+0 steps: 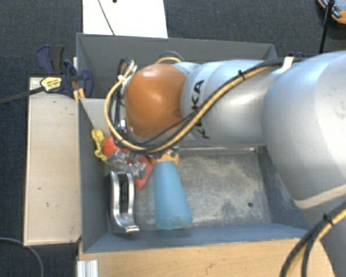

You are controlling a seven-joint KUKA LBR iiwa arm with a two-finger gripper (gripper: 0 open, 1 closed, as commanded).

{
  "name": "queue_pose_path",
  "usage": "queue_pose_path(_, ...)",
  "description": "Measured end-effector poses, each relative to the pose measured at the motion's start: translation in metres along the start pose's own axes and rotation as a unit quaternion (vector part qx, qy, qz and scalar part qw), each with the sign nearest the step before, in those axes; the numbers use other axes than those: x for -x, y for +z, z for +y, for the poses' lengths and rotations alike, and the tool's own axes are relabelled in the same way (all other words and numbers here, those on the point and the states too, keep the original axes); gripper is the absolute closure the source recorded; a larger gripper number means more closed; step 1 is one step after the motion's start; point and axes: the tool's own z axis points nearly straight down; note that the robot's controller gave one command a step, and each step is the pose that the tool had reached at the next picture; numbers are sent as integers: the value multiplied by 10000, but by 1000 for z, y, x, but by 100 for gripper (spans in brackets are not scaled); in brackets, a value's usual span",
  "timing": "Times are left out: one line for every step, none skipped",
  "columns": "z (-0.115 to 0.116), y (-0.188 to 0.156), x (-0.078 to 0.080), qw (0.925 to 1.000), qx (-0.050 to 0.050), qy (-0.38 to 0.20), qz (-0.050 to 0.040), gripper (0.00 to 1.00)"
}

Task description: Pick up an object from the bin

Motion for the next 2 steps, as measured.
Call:
queue_pose_path(-2, -15, -2, 10000, -19, 1, 72, 100)
queue_pose_path(-3, -28, -4, 9999, -8, 21, 110, 100)
